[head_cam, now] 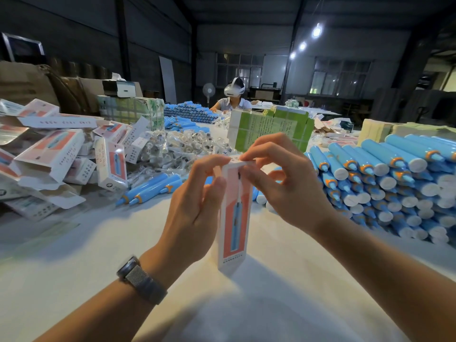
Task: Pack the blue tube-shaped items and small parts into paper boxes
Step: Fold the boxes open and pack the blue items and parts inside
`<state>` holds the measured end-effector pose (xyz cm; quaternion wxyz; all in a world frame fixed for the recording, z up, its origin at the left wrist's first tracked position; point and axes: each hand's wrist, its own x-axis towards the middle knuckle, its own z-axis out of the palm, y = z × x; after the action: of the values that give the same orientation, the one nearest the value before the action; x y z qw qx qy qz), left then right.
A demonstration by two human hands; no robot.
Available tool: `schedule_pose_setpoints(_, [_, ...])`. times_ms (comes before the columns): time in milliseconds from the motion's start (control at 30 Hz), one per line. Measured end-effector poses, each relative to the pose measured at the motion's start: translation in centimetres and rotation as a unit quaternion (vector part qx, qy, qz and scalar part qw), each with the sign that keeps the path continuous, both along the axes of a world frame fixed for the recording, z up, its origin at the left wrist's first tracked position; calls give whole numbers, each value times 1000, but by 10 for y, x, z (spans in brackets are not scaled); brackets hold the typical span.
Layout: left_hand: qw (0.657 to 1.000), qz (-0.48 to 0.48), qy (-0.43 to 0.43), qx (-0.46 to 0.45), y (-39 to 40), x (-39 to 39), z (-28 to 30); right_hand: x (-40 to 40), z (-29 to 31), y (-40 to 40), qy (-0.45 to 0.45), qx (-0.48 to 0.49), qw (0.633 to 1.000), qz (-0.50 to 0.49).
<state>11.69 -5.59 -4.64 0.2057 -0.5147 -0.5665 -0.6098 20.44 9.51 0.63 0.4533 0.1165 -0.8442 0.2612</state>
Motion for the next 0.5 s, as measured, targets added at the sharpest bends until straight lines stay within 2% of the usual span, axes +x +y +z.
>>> schedule_pose_setpoints(67, [999,36,31,-19,-1,-2,-1,-3,-3,2,-2,-7,1000,-29])
schedule_pose_setpoints(133, [997,56,43,-20,-1,-3,-2,-5,-7,0,-35,-29,999,-19])
schedule_pose_setpoints(300, [999,23,-37,8,-1,-3,-1,-8,-22,-8,-142,-88,985,41])
schedule_pose_setpoints(400, [998,-6,-52,39,2,0,0,-6,-19,-8,-145,-112,982,57])
schedule_pose_setpoints(500, [997,-12,-31,64,0,-5,0,4,0,-4,-107,-156,981,28])
